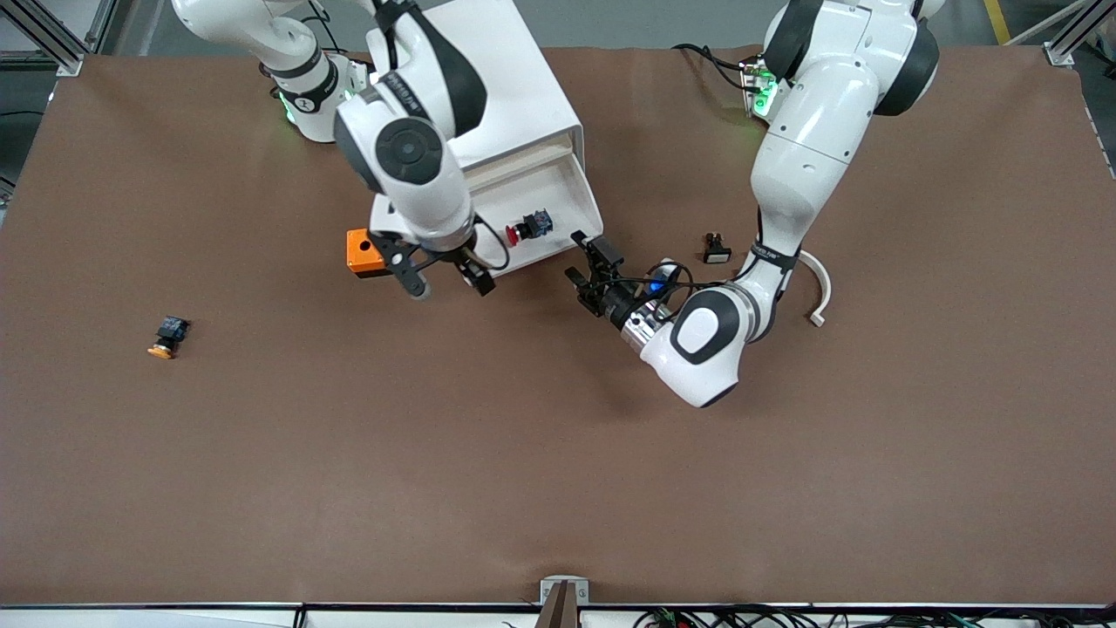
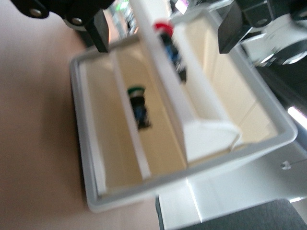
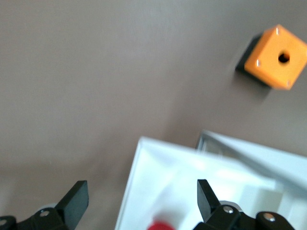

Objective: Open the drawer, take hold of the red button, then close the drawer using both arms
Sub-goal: 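Grasp the red button with the right gripper while the left gripper releases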

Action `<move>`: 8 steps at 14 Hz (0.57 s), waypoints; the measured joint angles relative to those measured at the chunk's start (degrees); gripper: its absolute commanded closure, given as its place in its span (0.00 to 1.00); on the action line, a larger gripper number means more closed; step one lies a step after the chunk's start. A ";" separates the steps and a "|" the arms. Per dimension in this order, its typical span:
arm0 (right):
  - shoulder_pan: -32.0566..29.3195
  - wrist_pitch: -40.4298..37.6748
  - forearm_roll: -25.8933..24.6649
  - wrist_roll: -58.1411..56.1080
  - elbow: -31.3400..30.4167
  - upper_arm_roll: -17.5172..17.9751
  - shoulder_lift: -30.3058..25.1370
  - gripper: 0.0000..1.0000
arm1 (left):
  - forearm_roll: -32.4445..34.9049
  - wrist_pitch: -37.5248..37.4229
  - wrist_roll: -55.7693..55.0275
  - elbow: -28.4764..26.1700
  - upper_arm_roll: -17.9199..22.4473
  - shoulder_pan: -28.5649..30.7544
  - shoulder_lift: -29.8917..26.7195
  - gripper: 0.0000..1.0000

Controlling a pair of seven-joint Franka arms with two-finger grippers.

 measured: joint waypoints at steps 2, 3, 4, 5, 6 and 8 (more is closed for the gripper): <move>3.23 0.12 0.00 2.84 0.00 0.02 0.20 0.00 | -2.87 0.01 3.64 0.67 0.02 1.90 0.00 0.00; 4.39 0.13 0.00 3.74 0.00 0.03 0.25 0.00 | -3.27 -0.01 5.77 1.22 0.01 2.72 -0.01 0.00; 5.37 0.15 0.02 4.79 0.00 0.01 0.28 0.00 | -3.34 -0.09 8.06 1.85 0.01 3.31 -0.04 0.00; 6.31 0.17 0.03 6.08 0.00 0.00 0.31 0.00 | -3.35 -0.22 10.84 2.58 0.01 3.65 -0.06 0.00; 7.15 0.21 0.03 7.33 0.00 0.01 0.33 0.00 | -3.35 -0.25 13.88 3.28 0.00 3.73 -0.10 0.00; 8.52 0.22 0.07 8.86 0.00 0.00 0.38 0.00 | -3.36 -0.24 20.88 5.02 0.00 3.73 -0.19 0.00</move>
